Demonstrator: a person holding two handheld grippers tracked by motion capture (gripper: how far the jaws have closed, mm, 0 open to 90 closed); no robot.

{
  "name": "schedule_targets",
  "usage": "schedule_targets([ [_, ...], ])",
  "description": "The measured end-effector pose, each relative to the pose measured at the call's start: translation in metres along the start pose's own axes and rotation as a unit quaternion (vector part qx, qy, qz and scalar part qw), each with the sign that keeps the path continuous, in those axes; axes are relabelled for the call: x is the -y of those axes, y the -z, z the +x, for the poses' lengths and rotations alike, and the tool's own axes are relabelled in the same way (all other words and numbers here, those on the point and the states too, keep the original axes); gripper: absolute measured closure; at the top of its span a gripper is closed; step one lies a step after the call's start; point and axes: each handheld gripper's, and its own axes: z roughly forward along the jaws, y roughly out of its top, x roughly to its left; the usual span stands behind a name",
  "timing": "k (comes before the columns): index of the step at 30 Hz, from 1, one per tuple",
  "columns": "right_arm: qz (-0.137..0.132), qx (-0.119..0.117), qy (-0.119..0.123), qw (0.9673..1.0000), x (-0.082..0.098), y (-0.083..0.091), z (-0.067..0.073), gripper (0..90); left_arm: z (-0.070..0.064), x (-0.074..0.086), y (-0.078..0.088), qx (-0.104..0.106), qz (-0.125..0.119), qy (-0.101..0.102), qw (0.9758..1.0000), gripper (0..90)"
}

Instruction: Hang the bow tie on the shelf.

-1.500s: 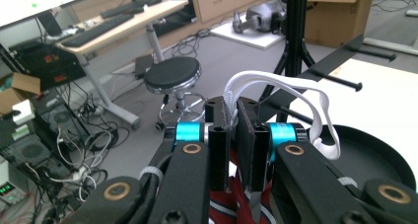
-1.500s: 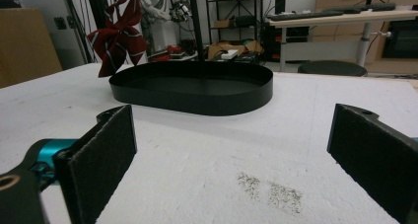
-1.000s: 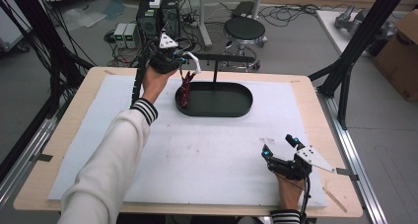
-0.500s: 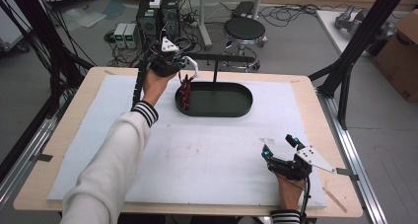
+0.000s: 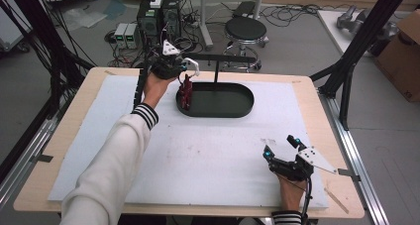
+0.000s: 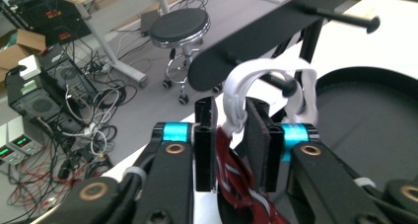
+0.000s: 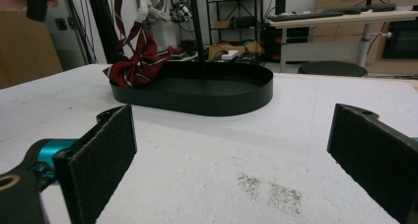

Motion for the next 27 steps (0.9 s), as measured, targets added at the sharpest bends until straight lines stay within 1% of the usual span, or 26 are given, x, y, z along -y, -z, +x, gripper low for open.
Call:
schedule_targets([
  [2,0.0,0.0,0.0,1.0,0.0,0.0,0.0,3.6,0.0,0.002,0.0,0.0,0.002,0.0,1.0,71.1],
  [3,0.001,0.0,-0.001,1.0,0.0,0.0,0.0,3.6,0.001,0.003,0.0,-0.003,0.002,0.0,1.0,71.1],
  [4,0.001,0.0,-0.001,1.0,0.0,0.0,0.001,3.6,0.001,0.004,0.0,-0.003,0.003,0.002,1.0,68.3],
  [6,0.001,0.0,0.001,1.0,0.0,0.0,0.0,3.6,0.003,0.007,0.0,-0.006,0.011,0.001,0.9999,58.2],
  [10,0.0,0.0,0.0,1.0,0.0,0.0,0.001,3.6,0.005,0.011,0.0,-0.006,0.018,0.007,0.9998,30.0],
  [11,0.002,0.0,0.0,1.0,0.0,0.0,0.0,3.6,0.006,0.013,0.0,-0.002,0.015,0.012,0.9998,20.9],
  [12,0.001,0.0,0.001,1.0,0.0,0.0,0.0,3.6,0.009,0.02,0.003,0.019,0.01,0.03,0.9993,16.2],
  [13,0.001,0.0,0.001,1.0,0.0,0.0,0.0,3.6,0.009,0.02,0.003,0.019,0.01,0.03,0.9993,15.9],
  [14,0.002,-0.001,-0.003,1.0,0.0,0.0,0.0,3.6,0.01,0.025,0.006,0.03,0.003,0.032,0.999,14.4],
  [15,0.002,-0.001,-0.003,1.0,0.0,0.0,0.0,3.6,0.011,0.029,0.009,0.033,-0.001,0.034,0.9989,14.4],
  [16,0.002,-0.001,-0.004,1.0,0.0,0.0,0.0,3.6,0.012,0.034,0.014,0.042,-0.014,0.038,0.9983,12.3],
  [17,0.001,-0.001,-0.002,1.0,0.0,0.0,0.0,3.6,0.016,0.042,0.023,0.064,-0.031,0.05,0.9962,11.0],
  [18,0.001,-0.002,-0.001,1.0,0.0,0.0,0.0,3.6,0.016,0.042,0.023,0.064,-0.031,0.05,0.9962,10.8],
  [20,0.001,-0.001,0.0,1.0,0.0,0.0,0.0,3.6,0.021,0.052,0.037,0.08,-0.049,0.056,0.994,10.6],
  [22,0.001,-0.002,-0.002,1.0,0.0,0.0,0.0,3.6,0.025,0.064,0.056,0.087,-0.068,0.059,0.9921,10.6],
  [23,0.001,-0.002,-0.002,1.0,0.0,0.0,0.0,3.6,0.025,0.064,0.056,0.087,-0.068,0.059,0.9921,10.6],
  [24,0.001,-0.002,-0.001,1.0,0.0,0.0,0.0,3.6,0.026,0.071,0.065,0.089,-0.077,0.06,0.9912,10.6],
  [25,0.001,-0.002,-0.001,1.0,0.0,0.0,0.0,3.6,0.026,0.076,0.071,0.092,-0.085,0.063,0.9901,10.6],
  [27,0.001,-0.002,0.0,1.0,0.0,0.0,0.0,3.6,0.027,0.092,0.09,0.098,-0.103,0.068,0.9875,10.6],
])
